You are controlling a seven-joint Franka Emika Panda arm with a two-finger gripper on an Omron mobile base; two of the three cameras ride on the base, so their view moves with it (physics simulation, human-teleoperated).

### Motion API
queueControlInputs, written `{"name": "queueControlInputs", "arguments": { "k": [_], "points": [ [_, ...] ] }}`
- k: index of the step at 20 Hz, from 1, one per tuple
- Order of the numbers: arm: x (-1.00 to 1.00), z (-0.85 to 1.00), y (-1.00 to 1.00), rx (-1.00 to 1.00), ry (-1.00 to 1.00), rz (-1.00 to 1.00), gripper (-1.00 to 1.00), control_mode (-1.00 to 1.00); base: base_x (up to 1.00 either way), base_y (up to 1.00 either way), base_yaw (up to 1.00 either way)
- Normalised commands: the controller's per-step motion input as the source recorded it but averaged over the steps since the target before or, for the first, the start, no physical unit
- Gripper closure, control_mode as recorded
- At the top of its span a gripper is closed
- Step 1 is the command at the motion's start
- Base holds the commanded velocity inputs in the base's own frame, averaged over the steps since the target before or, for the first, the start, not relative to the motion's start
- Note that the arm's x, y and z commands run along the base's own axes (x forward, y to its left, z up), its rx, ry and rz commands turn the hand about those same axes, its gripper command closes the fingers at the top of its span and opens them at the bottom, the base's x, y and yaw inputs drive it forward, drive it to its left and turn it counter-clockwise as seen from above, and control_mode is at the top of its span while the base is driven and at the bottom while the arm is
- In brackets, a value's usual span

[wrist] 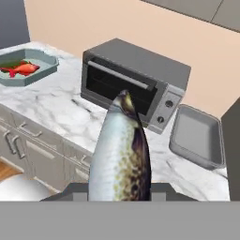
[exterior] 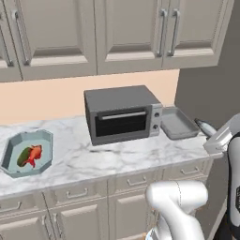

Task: Place one cucumber and one fish in each tupperware on the nearby counter, to pack two identical lunches.

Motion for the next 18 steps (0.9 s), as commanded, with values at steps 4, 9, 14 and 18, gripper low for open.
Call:
{"name": "queueControlInputs", "arguments": {
  "k": [4,9,14,18],
  "points": [
    [0.0,0.0,0.0,0.0,0.0,0.0,1.0,1.0,0.9,0.0,-0.19],
    [0.0,-0.18,-0.02,-0.07,0.0,-0.12,1.0,-1.0,0.19,-0.01,-0.07],
    [0.03,-0.41,-0.2,-0.14,0.0,-0.26,1.0,-1.0,0.0,0.0,0.0],
    [0.45,-0.15,-0.48,-0.07,0.0,-0.3,1.0,-1.0,0.0,0.0,0.0]
  ]
}}
